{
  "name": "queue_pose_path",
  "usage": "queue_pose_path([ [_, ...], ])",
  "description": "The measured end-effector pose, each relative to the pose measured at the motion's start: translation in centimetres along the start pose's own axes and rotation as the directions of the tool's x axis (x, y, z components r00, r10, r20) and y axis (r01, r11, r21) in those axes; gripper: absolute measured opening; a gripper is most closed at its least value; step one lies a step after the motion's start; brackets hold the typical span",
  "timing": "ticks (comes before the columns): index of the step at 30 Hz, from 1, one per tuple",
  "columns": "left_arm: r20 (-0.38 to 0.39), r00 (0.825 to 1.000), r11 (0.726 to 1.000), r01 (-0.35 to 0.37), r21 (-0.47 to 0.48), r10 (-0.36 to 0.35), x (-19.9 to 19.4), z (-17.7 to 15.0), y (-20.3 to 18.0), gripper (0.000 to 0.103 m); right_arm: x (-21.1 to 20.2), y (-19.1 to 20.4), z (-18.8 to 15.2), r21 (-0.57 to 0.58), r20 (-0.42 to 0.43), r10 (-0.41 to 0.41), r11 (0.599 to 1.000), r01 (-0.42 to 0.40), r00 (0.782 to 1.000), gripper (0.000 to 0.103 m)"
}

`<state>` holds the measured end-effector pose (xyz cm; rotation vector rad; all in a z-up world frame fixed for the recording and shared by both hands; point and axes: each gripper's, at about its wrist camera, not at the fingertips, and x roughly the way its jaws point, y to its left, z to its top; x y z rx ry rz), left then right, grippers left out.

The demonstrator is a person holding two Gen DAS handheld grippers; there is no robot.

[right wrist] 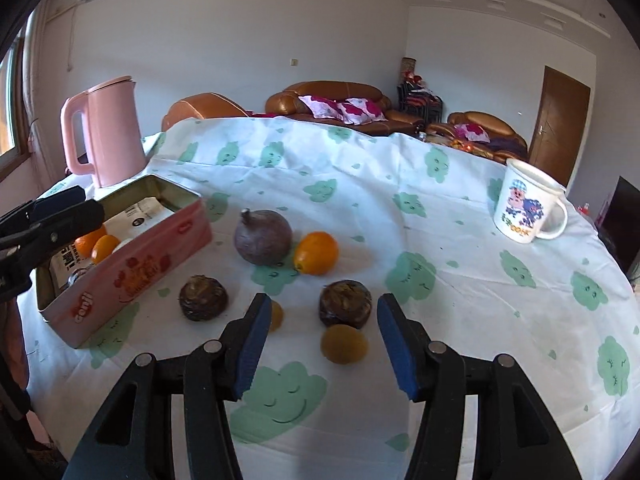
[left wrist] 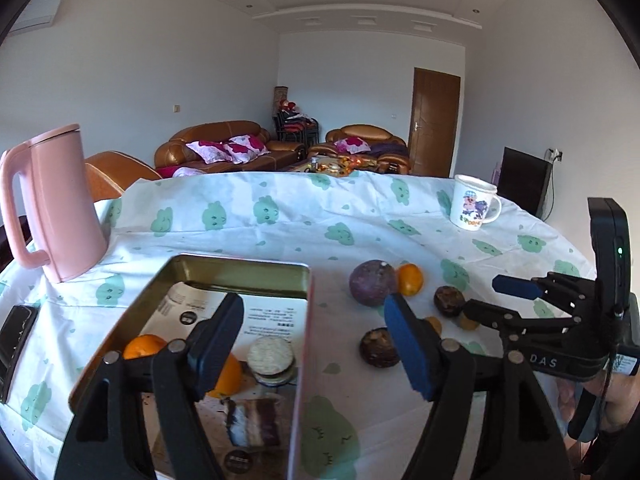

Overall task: Organize fruits
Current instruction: 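Grasp a brown round fruit with the left tool while the right tool grasps a yellow fruit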

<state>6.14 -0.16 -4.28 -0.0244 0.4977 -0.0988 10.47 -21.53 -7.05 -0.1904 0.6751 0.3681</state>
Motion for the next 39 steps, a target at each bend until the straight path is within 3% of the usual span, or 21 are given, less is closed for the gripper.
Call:
queue_pose_path([
  [6,-0.088,0.996,0.994,0.041,0.099,-0.032,2.7,-0.4,-4.3,0.075,1.4,-1.3,-0.3,0.063,-0.078,0.059,0.997,-0.054,0.995,0.056],
  [11,-0.194,0.98,0.985,0.082,0.155,-0.051,4.5,-0.7,-5.9,0.053,2.5,-1.6,-0.5,0.088,-0.13,0.091,0.993,-0.08,0.987,0.047],
  [15,-0.284,0.955,0.978,0.135,0.159,-0.085,6.2,-1.0,-6.5,0.049,3.2,-1.2,-0.6,0.079,-0.17,0.114,0.992,-0.102,0.979,0.039],
  [20,-0.284,0.957,0.978,0.117,0.174,-0.064,6.7,-0.9,-6.3,0.049,3.2,-1.3,-0.8,0.08,-0.175,0.121,0.991,-0.109,0.977,0.033],
  [22,-0.287,0.958,0.979,0.08,0.186,-0.024,7.2,-0.7,-6.2,0.049,3.2,-1.4,-0.8,0.089,-0.172,0.131,0.989,-0.117,0.976,0.033],
  [29,-0.308,0.951,0.984,0.063,0.169,-0.008,8.1,-0.6,-5.2,0.05,3.1,-1.5,-0.9,0.094,-0.168,0.136,0.988,-0.122,0.976,0.032],
  [33,-0.296,0.955,0.985,0.056,0.162,-0.005,7.9,-0.5,-4.8,0.04,2.8,-1.7,-1.2,0.103,-0.151,0.147,0.986,-0.132,0.978,0.032],
  [35,-0.286,0.958,0.984,0.065,0.165,-0.016,7.6,-0.5,-4.8,0.028,2.5,-1.8,-1.2,0.11,-0.133,0.149,0.985,-0.134,0.98,0.032],
  [39,-0.285,0.958,0.985,0.078,0.153,-0.032,7.3,-0.5,-4.7,0.028,2.2,-1.9,-1.2,0.121,-0.115,0.164,0.981,-0.15,0.98,0.032],
])
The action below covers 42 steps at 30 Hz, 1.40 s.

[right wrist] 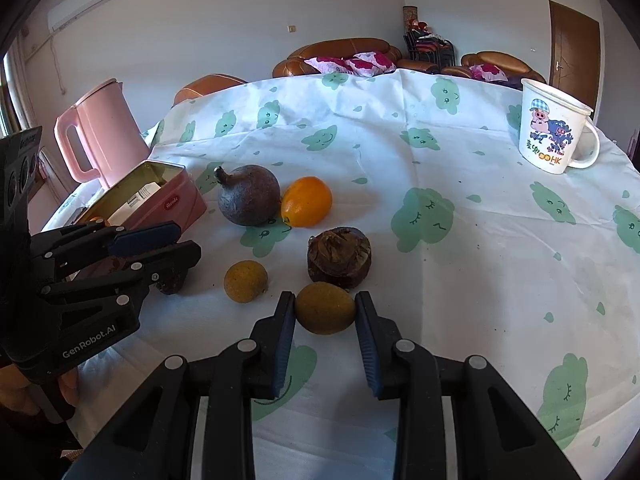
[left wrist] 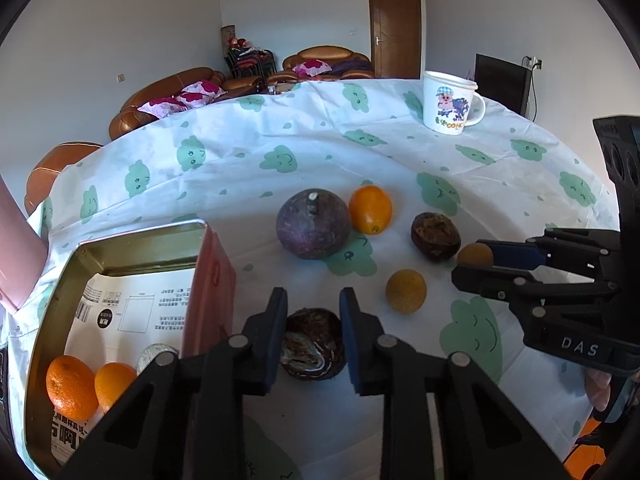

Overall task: Organize fruits
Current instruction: 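Grasp a brown round fruit with the left tool while the right tool grasps a yellow fruit, then lift the brown fruit and yellow fruit and carry them toward the tin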

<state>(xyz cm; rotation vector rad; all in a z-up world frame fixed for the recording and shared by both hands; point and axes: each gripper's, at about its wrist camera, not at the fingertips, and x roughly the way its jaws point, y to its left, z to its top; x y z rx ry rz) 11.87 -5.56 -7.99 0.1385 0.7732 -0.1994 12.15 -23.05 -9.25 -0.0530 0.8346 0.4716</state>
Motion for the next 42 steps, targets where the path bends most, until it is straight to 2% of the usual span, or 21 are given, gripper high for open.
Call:
queue_pose_path([
  [4,0.001,1.0,1.0,-0.011,-0.008,0.011,-0.1,0.0,0.1,0.035,-0.1,0.3,0.1,-0.011,0.005,-0.002,1.0,0.002,1.0,0.032],
  [5,-0.008,1.0,1.0,-0.008,-0.004,0.008,0.0,-0.1,0.1,0.046,-0.1,0.3,0.1,-0.013,0.007,-0.004,1.0,0.004,1.0,0.032],
  [8,-0.016,1.0,1.0,0.004,0.012,-0.004,-0.2,-0.5,0.0,0.053,-0.2,0.2,0.0,-0.008,0.012,0.002,1.0,-0.002,1.0,0.032],
  [13,-0.02,1.0,0.999,-0.012,0.039,0.013,-0.4,-0.8,0.0,0.053,-0.2,0.3,0.0,-0.012,0.014,0.003,1.0,-0.003,1.0,0.032],
  [15,-0.046,0.999,0.996,-0.025,0.085,0.029,0.3,-0.7,-0.9,0.049,-0.2,0.3,0.0,-0.014,0.013,0.001,1.0,-0.001,1.0,0.032],
  [17,-0.072,0.993,0.986,-0.08,0.146,0.092,1.1,-0.7,-1.9,0.051,-0.1,0.3,0.0,-0.014,0.011,0.001,1.0,-0.001,1.0,0.032],
  [18,-0.067,0.994,0.985,-0.079,0.154,0.09,1.1,-0.6,-2.1,0.05,-0.2,0.3,0.0,-0.014,0.011,0.001,1.0,-0.001,1.0,0.032],
  [19,-0.067,0.994,0.986,-0.077,0.151,0.088,1.2,-0.5,-1.9,0.052,-0.2,0.2,0.0,-0.012,0.014,0.001,1.0,-0.001,1.0,0.032],
  [21,-0.066,0.993,0.987,-0.088,0.136,0.098,1.2,-0.3,-1.5,0.046,-0.3,0.2,-0.1,-0.009,0.019,0.002,1.0,-0.002,1.0,0.032],
  [22,-0.059,0.993,0.987,-0.098,0.126,0.106,1.1,-0.3,-1.3,0.039,-0.3,0.1,-0.1,-0.007,0.019,0.004,1.0,-0.003,1.0,0.032],
  [23,-0.05,0.994,0.989,-0.096,0.113,0.102,0.9,-0.3,-1.0,0.037,-0.4,0.1,-0.1,-0.006,0.021,0.005,1.0,-0.005,1.0,0.032],
  [27,-0.021,0.998,0.994,-0.063,0.091,0.066,0.0,-0.5,-0.6,0.037,-0.6,0.1,-0.1,-0.005,0.032,0.009,1.0,-0.009,0.999,0.032],
  [34,0.095,0.995,1.0,0.001,0.021,-0.003,-2.5,-0.9,-0.2,0.037,-1.6,0.2,-0.2,-0.01,0.092,0.025,1.0,-0.024,0.995,0.032],
  [42,0.182,0.983,0.999,0.016,-0.037,-0.009,-4.0,-1.0,0.4,0.037,-2.7,0.1,-0.4,-0.019,0.155,0.044,0.999,-0.041,0.987,0.032],
])
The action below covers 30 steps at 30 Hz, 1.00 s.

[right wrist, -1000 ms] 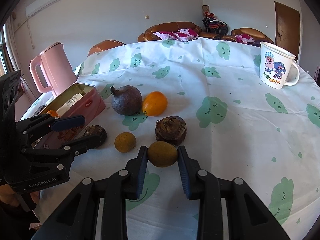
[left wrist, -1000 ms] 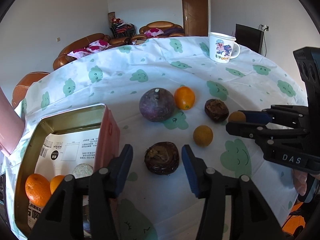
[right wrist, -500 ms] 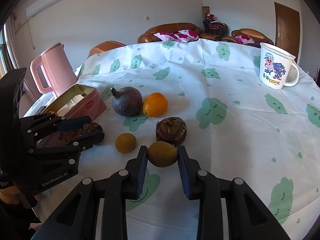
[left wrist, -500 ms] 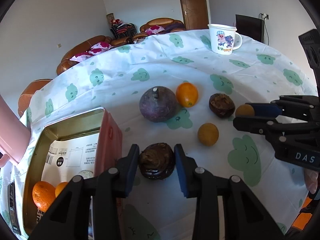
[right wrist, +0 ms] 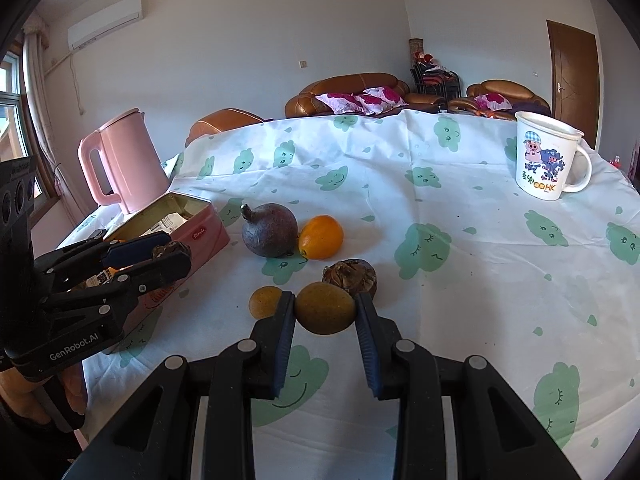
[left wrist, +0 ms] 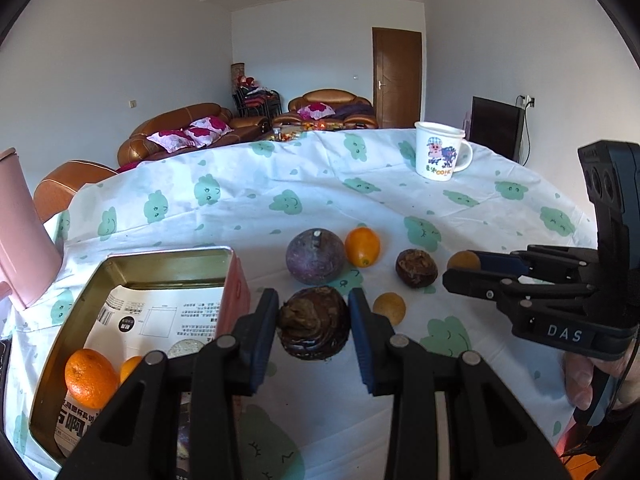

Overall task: Organize fruits
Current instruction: 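Lift the brown fruit and yellow fruit and carry them toward the tin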

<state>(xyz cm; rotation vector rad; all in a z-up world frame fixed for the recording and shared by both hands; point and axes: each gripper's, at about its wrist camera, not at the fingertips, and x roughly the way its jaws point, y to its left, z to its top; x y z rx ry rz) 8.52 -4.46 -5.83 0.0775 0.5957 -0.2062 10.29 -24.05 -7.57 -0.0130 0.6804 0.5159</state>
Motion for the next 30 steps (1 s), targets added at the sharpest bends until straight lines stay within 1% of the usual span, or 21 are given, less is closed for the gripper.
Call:
queue_pose_path([
  [7,0.069,0.998,0.999,-0.002,-0.032,0.004,-1.3,0.0,0.3,0.037,-1.3,0.3,-0.2,-0.024,0.079,0.003,1.0,-0.001,0.997,0.032],
  [13,0.119,0.993,0.999,-0.004,-0.054,0.01,-2.2,-0.1,0.5,0.037,-1.9,0.4,-0.2,-0.03,0.115,0.0,1.0,0.004,0.993,0.032],
  [23,0.162,0.987,0.998,-0.007,-0.065,0.018,-3.1,-0.4,0.4,0.037,-2.9,0.9,-0.5,-0.055,0.172,-0.015,0.998,0.024,0.985,0.032],
  [30,0.196,0.98,0.997,-0.02,-0.072,0.034,-3.9,-0.5,0.3,0.037,-3.7,1.5,-0.7,-0.085,0.223,-0.039,0.995,0.059,0.974,0.032],
])
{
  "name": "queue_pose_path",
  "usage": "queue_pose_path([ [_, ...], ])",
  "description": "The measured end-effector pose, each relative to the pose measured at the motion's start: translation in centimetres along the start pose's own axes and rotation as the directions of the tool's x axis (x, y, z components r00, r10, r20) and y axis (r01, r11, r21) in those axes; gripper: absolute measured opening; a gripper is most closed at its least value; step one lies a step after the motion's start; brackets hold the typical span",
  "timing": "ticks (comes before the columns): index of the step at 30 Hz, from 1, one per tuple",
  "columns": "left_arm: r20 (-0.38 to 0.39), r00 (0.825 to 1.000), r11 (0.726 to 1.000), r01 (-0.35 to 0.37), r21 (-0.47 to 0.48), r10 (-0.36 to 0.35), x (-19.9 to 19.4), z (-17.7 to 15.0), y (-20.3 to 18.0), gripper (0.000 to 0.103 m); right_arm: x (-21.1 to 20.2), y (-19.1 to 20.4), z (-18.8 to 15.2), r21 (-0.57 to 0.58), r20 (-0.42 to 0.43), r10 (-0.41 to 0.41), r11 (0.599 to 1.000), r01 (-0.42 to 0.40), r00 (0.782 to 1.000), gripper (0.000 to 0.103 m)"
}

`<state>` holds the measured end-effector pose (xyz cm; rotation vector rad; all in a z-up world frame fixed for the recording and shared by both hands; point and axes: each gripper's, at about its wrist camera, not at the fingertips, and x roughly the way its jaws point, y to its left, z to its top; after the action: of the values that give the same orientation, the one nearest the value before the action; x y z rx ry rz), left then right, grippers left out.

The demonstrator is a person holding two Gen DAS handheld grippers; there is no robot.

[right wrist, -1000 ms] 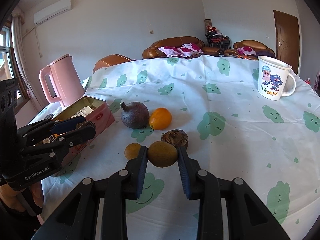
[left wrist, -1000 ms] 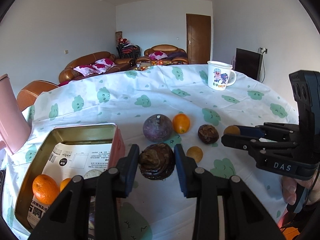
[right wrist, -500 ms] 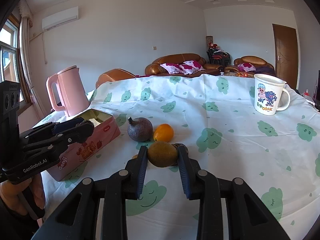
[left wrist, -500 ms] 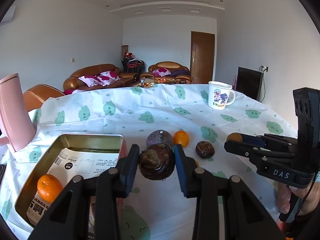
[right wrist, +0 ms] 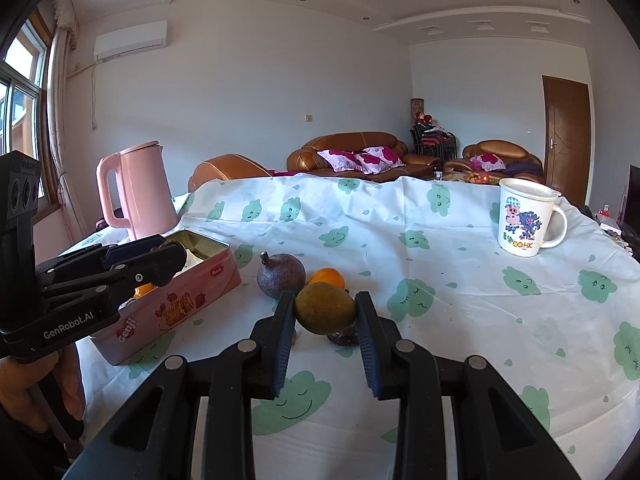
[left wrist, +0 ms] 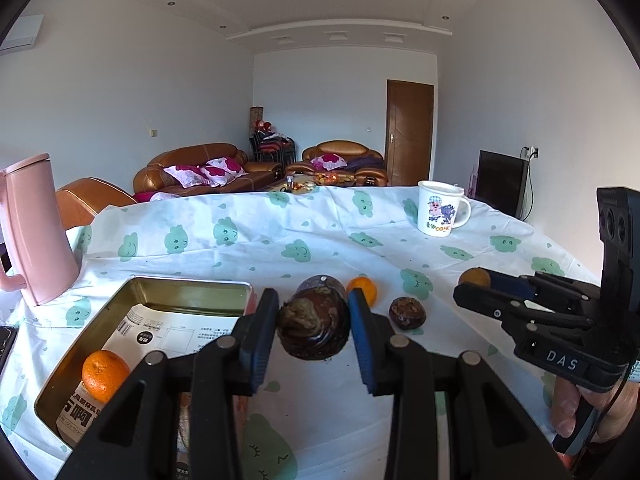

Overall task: Organize fruits
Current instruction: 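Lift the brown fruit and yellow fruit and carry them toward the tin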

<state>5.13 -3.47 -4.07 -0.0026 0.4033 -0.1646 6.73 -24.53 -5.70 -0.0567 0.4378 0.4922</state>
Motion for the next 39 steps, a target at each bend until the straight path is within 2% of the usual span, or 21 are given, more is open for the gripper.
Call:
queue_pose_path([
  [12,0.049,0.999,1.0,-0.018,-0.006,0.019,-0.9,0.0,0.1,0.037,-1.1,1.0,-0.1,-0.054,0.06,-0.038,0.998,0.041,0.997,0.032],
  [20,0.078,0.997,1.0,-0.028,-0.012,0.029,-1.6,0.3,0.2,0.037,-2.5,2.1,-0.4,-0.106,0.144,-0.065,0.991,0.081,0.987,0.032],
  [25,0.092,0.995,1.0,-0.029,-0.01,0.03,-2.0,0.4,0.3,0.037,-2.4,2.5,-0.4,-0.12,0.148,-0.079,0.988,0.097,0.986,0.032],
  [31,0.094,0.995,0.999,-0.034,-0.012,0.035,-2.4,0.4,0.6,0.037,-2.3,3.2,0.2,-0.125,0.134,-0.057,0.989,0.073,0.989,0.032],
  [39,0.1,0.99,0.993,-0.089,-0.076,0.096,-4.5,0.5,4.8,0.037,-1.5,6.8,2.8,-0.149,0.108,0.063,0.988,-0.046,0.992,0.032],
])
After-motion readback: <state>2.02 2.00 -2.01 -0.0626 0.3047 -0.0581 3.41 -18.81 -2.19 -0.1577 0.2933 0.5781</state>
